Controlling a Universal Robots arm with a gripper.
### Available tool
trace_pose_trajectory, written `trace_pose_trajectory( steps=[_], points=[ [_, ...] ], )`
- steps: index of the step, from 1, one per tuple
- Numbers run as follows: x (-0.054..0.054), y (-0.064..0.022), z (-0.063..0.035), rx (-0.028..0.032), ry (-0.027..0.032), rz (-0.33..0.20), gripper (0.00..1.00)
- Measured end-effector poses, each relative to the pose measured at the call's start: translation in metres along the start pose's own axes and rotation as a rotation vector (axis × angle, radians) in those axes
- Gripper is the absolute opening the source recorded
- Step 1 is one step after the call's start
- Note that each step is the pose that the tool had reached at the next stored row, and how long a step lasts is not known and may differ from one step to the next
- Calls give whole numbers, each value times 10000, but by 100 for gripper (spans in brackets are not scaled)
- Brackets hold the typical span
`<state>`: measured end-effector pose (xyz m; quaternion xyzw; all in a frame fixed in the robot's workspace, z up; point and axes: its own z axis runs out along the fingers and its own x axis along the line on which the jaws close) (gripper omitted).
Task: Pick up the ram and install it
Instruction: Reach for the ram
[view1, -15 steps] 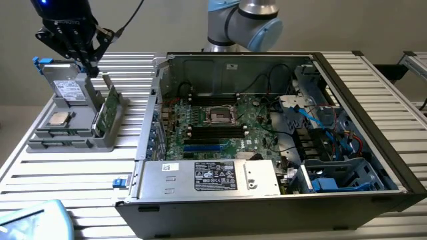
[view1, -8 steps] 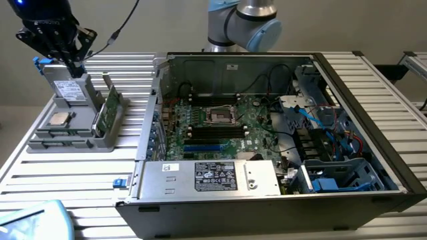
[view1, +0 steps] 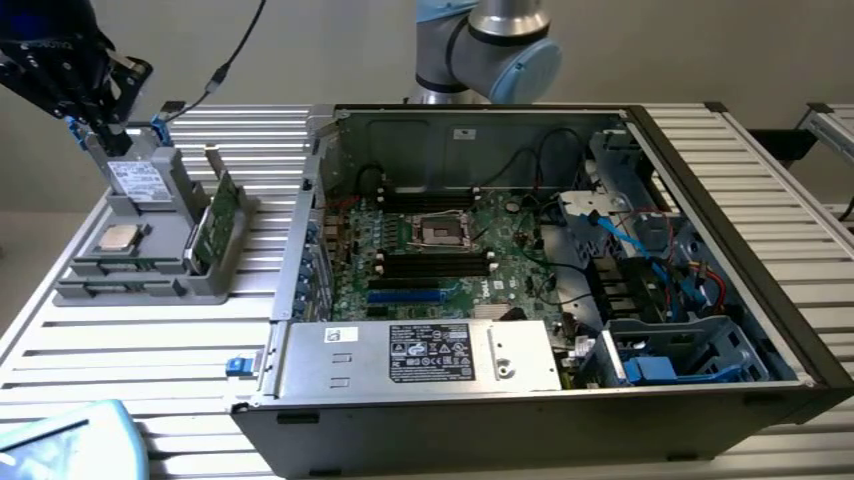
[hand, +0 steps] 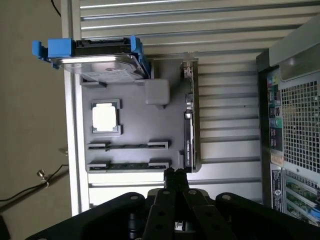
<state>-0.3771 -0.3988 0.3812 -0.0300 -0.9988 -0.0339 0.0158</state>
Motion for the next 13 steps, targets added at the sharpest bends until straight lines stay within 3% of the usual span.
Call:
trace_pose_trajectory(
  steps=[5, 13],
  points=[
    [204, -13, 6, 1, 4, -59, 11],
    [416, -50, 13, 6, 14, -223, 11]
  ],
)
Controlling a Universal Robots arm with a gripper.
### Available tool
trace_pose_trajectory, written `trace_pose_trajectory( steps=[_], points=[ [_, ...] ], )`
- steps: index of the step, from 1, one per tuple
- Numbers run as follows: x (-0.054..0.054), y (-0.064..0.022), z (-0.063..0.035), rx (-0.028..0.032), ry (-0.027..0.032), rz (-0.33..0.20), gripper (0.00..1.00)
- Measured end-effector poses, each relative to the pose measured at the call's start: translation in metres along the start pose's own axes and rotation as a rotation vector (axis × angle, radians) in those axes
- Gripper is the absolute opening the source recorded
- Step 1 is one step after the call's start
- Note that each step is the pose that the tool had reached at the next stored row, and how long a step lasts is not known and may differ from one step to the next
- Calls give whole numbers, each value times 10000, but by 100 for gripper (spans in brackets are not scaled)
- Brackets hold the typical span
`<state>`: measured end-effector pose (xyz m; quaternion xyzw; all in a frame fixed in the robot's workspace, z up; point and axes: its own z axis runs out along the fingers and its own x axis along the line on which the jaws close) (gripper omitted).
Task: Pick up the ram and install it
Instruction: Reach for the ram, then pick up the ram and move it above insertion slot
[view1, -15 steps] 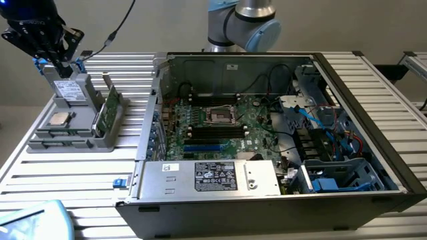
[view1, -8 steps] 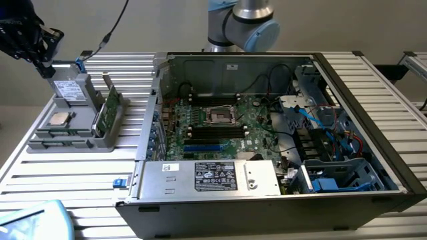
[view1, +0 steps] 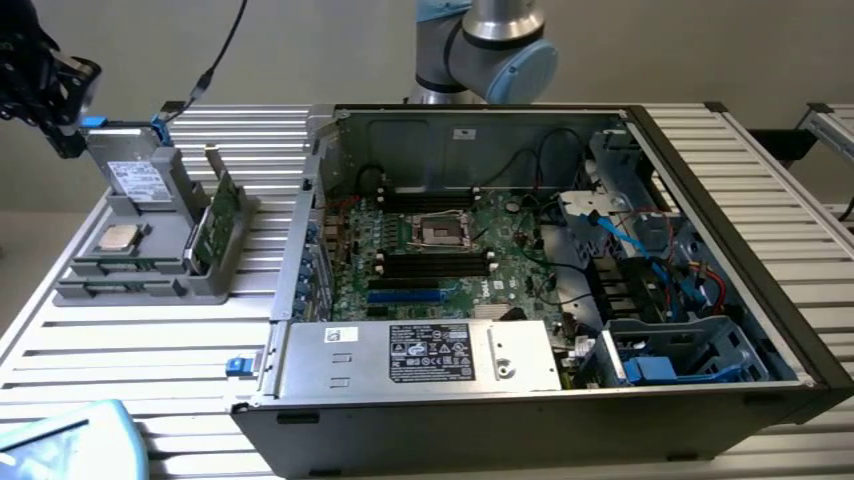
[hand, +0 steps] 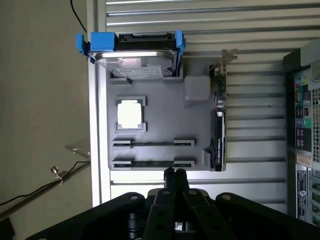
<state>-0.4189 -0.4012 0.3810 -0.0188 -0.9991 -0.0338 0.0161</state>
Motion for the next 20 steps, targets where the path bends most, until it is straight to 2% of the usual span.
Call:
trace_pose_trajectory(
  steps=[4, 20],
  points=[
    [57, -44, 3, 1, 4, -48, 11],
    [58, -44, 3, -7, 8, -78, 11]
  ],
)
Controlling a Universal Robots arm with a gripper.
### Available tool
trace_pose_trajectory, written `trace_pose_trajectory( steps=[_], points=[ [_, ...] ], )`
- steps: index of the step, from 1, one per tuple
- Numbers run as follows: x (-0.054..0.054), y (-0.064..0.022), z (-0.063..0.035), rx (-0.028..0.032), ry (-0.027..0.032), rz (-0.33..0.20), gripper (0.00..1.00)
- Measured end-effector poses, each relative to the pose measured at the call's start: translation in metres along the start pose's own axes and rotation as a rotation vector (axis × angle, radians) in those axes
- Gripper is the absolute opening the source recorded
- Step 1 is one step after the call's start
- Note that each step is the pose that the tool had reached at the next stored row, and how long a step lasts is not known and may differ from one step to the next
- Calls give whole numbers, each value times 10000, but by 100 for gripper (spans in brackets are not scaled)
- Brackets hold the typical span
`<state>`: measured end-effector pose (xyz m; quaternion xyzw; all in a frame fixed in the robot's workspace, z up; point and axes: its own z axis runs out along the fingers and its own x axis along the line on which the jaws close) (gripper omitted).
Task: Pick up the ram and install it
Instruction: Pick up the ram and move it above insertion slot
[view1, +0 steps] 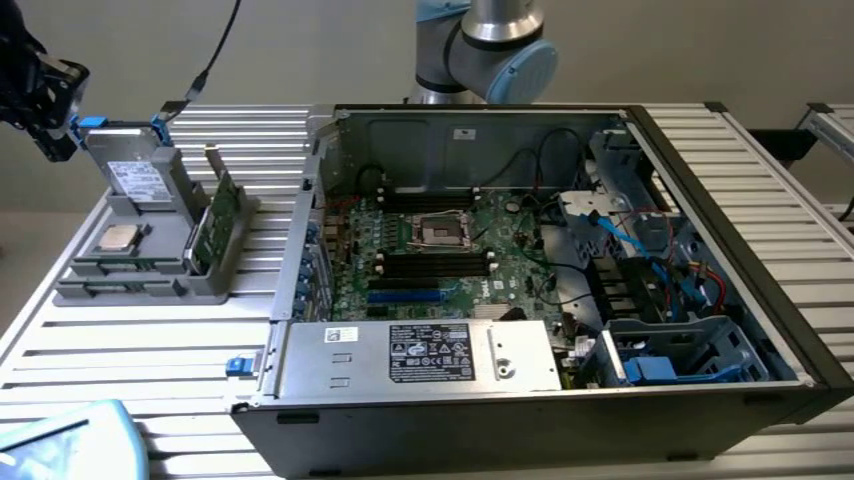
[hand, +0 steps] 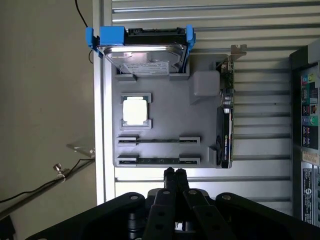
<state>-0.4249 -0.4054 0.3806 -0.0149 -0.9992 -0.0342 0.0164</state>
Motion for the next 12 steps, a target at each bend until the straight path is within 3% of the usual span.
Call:
trace_pose_trajectory(
  steps=[7, 12],
  points=[
    [1, -1, 2, 0, 84, -1231, 11],
    [0, -1, 13, -119, 141, -2137, 11]
  ],
)
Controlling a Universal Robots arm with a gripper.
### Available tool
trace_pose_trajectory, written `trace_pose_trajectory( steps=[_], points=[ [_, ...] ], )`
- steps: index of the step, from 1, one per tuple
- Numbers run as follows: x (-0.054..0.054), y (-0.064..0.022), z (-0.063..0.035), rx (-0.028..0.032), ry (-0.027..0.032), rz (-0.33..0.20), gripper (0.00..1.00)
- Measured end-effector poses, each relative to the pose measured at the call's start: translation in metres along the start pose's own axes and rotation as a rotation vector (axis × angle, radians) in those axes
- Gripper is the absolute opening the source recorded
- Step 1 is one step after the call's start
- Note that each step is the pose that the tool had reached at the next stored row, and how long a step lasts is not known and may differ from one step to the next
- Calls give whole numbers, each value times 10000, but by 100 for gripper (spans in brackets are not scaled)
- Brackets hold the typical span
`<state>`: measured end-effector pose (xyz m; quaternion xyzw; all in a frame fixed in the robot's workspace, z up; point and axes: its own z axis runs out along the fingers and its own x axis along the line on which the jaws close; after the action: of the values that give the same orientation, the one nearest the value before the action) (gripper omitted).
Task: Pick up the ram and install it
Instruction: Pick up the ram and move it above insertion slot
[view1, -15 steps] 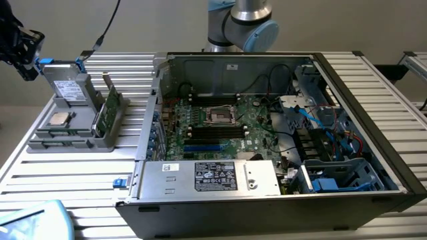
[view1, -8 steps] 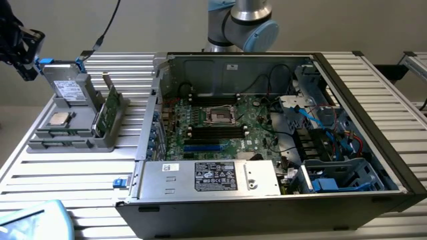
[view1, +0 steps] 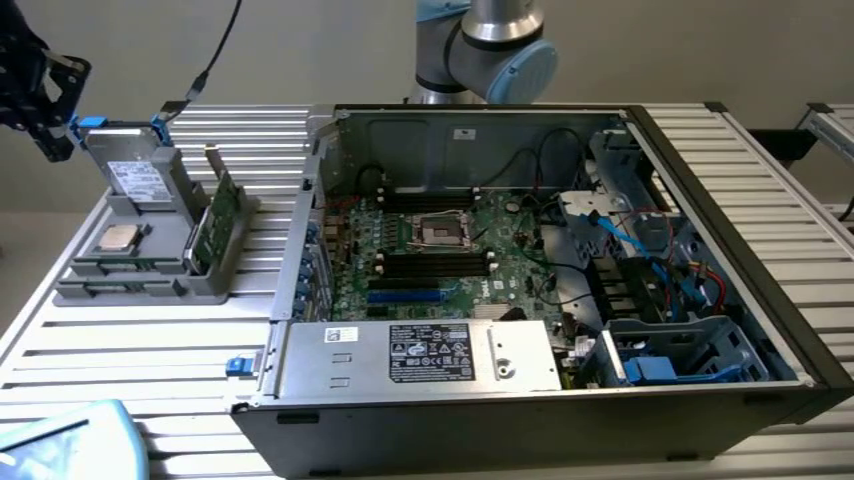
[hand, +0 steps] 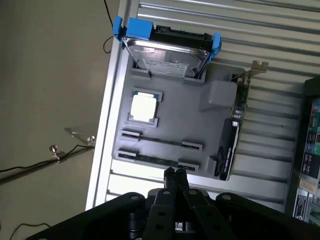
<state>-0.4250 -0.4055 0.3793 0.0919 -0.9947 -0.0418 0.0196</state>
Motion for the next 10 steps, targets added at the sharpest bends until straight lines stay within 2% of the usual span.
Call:
trace_pose_trajectory(
  steps=[6, 8, 10],
  points=[
    [-1, -2, 21, -265, 39, -1106, 11],
    [-1, -1, 30, -304, 64, -1459, 11],
    [-1, -3, 40, -301, 102, -1839, 11]
  ],
)
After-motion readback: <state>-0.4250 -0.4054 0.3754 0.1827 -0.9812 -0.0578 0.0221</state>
